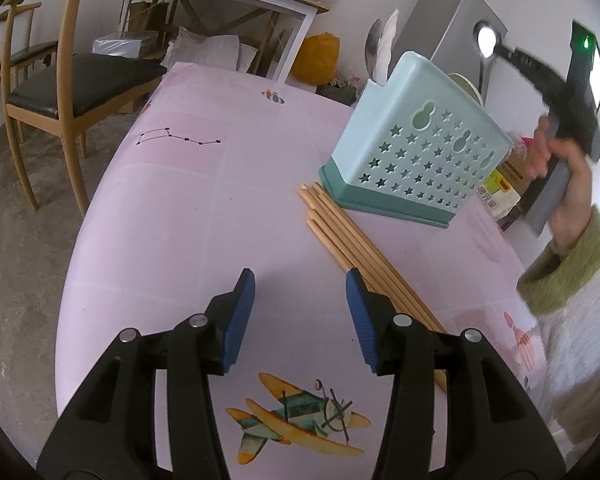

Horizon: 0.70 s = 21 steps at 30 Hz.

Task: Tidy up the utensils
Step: 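Lift the spoon into the mint-green holder and open the right gripper, then move the right gripper to the wooden chopsticks and grasp the bundle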

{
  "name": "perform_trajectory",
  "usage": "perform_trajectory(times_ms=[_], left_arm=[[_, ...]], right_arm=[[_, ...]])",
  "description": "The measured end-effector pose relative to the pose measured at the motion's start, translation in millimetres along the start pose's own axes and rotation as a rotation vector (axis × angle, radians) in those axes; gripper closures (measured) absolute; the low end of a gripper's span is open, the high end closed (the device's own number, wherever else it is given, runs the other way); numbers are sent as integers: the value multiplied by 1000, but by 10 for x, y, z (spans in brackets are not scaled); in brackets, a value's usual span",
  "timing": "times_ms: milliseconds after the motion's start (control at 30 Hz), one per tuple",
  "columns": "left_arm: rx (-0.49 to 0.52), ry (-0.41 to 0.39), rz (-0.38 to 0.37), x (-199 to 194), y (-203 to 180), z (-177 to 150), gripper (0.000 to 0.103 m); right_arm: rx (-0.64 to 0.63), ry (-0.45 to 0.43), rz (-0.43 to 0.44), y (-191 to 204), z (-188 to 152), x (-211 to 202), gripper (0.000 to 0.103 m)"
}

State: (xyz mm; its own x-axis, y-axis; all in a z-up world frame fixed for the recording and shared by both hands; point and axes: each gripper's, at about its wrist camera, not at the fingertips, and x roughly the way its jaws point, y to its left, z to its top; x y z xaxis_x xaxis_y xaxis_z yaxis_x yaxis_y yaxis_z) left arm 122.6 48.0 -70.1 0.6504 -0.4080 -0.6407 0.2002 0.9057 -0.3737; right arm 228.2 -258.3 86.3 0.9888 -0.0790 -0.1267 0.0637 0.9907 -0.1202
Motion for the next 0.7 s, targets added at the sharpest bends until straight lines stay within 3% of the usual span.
perform_trajectory(times_ms=[367, 500, 600, 700], left_arm=[[0, -4, 17, -12, -9, 8, 58], [0, -5, 28, -29, -13, 10, 56], [2, -3, 39, -56, -27, 8, 55], [10, 1, 33, -102, -68, -10, 55]], right_arm=[[83, 151, 56, -319, -461, -475, 99], [143, 161, 47, -494, -497, -781, 65], [206, 158, 30, -662, -477, -1078, 61], [302, 200, 84, -751, -512, -1279, 60]])
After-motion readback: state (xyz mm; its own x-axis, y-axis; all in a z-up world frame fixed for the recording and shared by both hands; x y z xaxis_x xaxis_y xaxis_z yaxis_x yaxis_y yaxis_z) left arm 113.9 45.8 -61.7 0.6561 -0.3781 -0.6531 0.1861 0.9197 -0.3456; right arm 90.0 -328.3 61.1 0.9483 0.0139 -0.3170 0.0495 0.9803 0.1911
